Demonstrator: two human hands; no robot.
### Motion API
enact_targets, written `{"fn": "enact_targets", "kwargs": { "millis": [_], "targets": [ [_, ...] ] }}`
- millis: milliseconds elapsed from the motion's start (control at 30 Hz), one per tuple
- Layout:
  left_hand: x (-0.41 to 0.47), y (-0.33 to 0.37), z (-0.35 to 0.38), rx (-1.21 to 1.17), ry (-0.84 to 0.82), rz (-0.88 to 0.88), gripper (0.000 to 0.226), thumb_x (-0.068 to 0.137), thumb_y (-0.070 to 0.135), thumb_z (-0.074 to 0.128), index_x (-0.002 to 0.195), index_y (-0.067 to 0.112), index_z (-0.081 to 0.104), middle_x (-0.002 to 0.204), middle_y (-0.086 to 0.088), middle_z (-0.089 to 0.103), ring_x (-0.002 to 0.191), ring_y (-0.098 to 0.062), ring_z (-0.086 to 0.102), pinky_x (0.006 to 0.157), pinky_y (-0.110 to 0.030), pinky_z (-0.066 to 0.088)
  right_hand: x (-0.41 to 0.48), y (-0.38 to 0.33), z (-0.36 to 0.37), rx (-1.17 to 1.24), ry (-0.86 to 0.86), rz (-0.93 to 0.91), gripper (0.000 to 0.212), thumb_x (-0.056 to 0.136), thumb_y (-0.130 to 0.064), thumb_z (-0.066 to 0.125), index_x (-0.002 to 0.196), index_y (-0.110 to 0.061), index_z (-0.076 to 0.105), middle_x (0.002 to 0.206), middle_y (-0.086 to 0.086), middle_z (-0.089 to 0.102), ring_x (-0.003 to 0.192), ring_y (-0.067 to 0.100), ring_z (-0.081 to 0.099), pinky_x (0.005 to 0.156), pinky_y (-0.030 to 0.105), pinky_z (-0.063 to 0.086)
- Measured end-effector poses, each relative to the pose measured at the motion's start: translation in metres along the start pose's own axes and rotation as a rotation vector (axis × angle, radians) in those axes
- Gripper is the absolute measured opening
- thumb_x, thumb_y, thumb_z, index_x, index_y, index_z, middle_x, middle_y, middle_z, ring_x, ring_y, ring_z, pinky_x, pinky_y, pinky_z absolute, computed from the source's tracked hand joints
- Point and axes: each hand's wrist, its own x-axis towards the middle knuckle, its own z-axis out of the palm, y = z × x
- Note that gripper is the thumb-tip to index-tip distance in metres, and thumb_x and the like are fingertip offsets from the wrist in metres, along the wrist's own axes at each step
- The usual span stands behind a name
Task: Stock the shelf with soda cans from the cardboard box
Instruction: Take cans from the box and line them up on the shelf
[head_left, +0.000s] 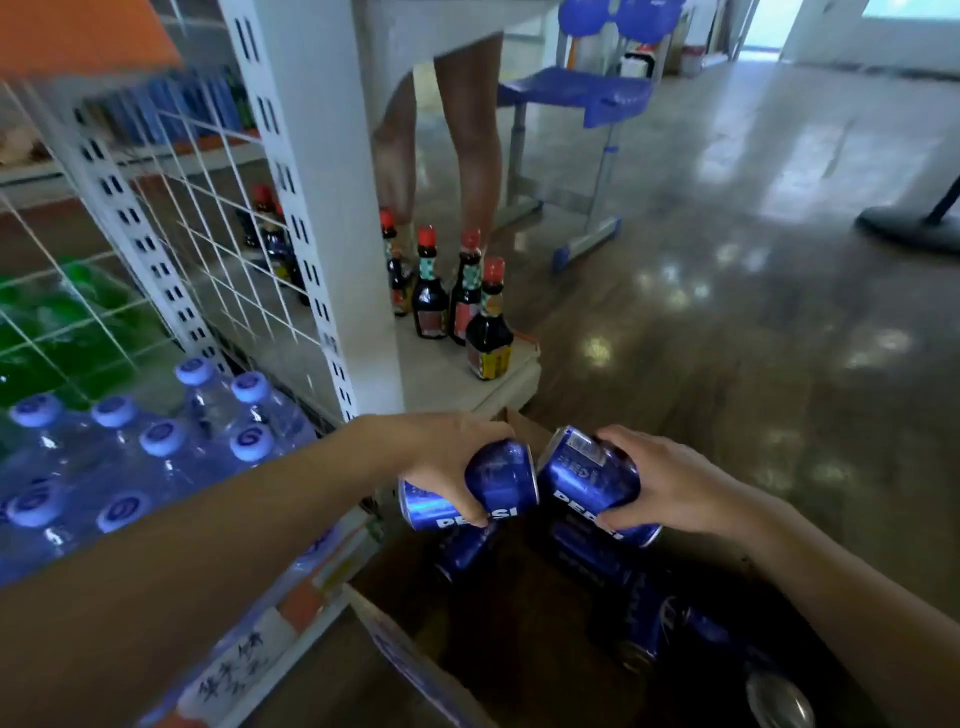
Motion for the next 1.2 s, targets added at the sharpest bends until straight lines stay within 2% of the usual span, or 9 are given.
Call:
{"fn": "enact_targets", "kwargs": {
  "millis": [100,267,400,600,767,833,933,1067,1200],
  "targets": [
    [-0.04,0.012,-0.041,0.077,0.096,0.008,0.071,0.069,0.039,0.078,0.127,0.029,0.038,0.105,0.014,0.043,0.093,-0.009,0.045,0.076,-0.022,0.035,-0.009,-0.03,-0.044,-0.058,0.074,-0.059,0.08,0.064,-0.044,0.078,0.132,-0.03,0.038,0.108,-0.016,0.052,0.094,0.009,0.053,0.082,0.026,0.043],
    [-0.108,0.027,-0.105,0.179,0.205,-0.052,0.079,0.07,0.039,0.076,0.134,0.025,0.031,0.115,0.007,0.051,0.092,-0.011,0.05,0.075,-0.024,0.04,-0.023,-0.091,-0.109,-0.18,0.203,-0.217,0.067,0.067,-0.044,0.074,0.123,-0.042,0.036,0.099,-0.023,0.05,0.085,0.003,0.051,0.072,0.017,0.037],
    [-0.163,0.032,-0.144,0.258,0.297,-0.052,0.068,0.065,0.039,0.079,0.118,0.022,0.038,0.101,0.004,0.055,0.085,-0.017,0.055,0.075,-0.027,0.046,-0.027,-0.136,-0.147,-0.194,0.267,-0.358,0.076,0.062,-0.045,0.076,0.126,-0.046,0.035,0.098,-0.03,0.047,0.086,-0.003,0.053,0.072,0.013,0.04],
    [-0.265,0.027,-0.188,0.2,0.489,-0.076,0.066,0.053,0.04,0.074,0.112,0.03,0.047,0.094,0.011,0.058,0.08,-0.003,0.055,0.066,-0.016,0.045,-0.021,-0.215,-0.187,-0.102,0.37,-0.573,0.074,0.054,-0.033,0.084,0.096,-0.064,0.031,0.094,-0.03,0.054,0.083,-0.007,0.058,0.07,0.006,0.042],
    [-0.349,0.009,-0.209,0.18,0.67,-0.211,0.075,0.048,0.05,0.068,0.117,0.026,0.052,0.099,0.01,0.063,0.086,-0.003,0.062,0.07,-0.019,0.051,0.003,-0.284,-0.208,0.085,0.364,-0.783,0.082,0.048,-0.023,0.091,0.097,-0.064,0.04,0.105,-0.029,0.055,0.089,-0.004,0.057,0.075,0.008,0.04],
    [-0.376,0.003,-0.215,0.176,0.729,-0.258,0.072,0.048,0.051,0.066,0.116,0.033,0.053,0.1,0.014,0.063,0.087,-0.001,0.062,0.071,-0.015,0.051,0.011,-0.312,-0.215,0.13,0.347,-0.839,0.076,0.045,-0.033,0.089,0.098,-0.065,0.044,0.108,-0.023,0.059,0.095,-0.002,0.06,0.082,0.017,0.044],
    [-0.411,-0.008,-0.222,0.182,0.778,-0.356,0.07,0.047,0.053,0.064,0.115,0.036,0.055,0.098,0.018,0.064,0.086,0.0,0.063,0.07,-0.015,0.051,0.021,-0.354,-0.224,0.134,0.329,-0.907,0.078,0.051,-0.022,0.086,0.105,-0.056,0.041,0.11,-0.02,0.057,0.1,0.004,0.058,0.086,0.023,0.045],
    [-0.453,-0.03,-0.222,0.138,0.807,-0.502,0.075,0.044,0.056,0.062,0.116,0.035,0.055,0.098,0.02,0.063,0.085,0.007,0.06,0.065,-0.004,0.046,0.033,-0.412,-0.226,0.069,0.254,-0.951,0.076,0.061,-0.012,0.083,0.114,-0.047,0.041,0.103,-0.03,0.05,0.088,-0.002,0.056,0.076,0.014,0.047],
    [-0.494,-0.058,-0.208,0.108,0.84,-0.602,0.08,0.044,0.061,0.061,0.121,0.043,0.049,0.101,0.025,0.06,0.089,0.009,0.06,0.067,-0.01,0.049,0.043,-0.466,-0.215,0.043,0.187,-0.971,0.08,0.062,-0.012,0.082,0.128,-0.038,0.044,0.115,-0.012,0.057,0.103,0.01,0.06,0.088,0.031,0.052]
  ]
}}
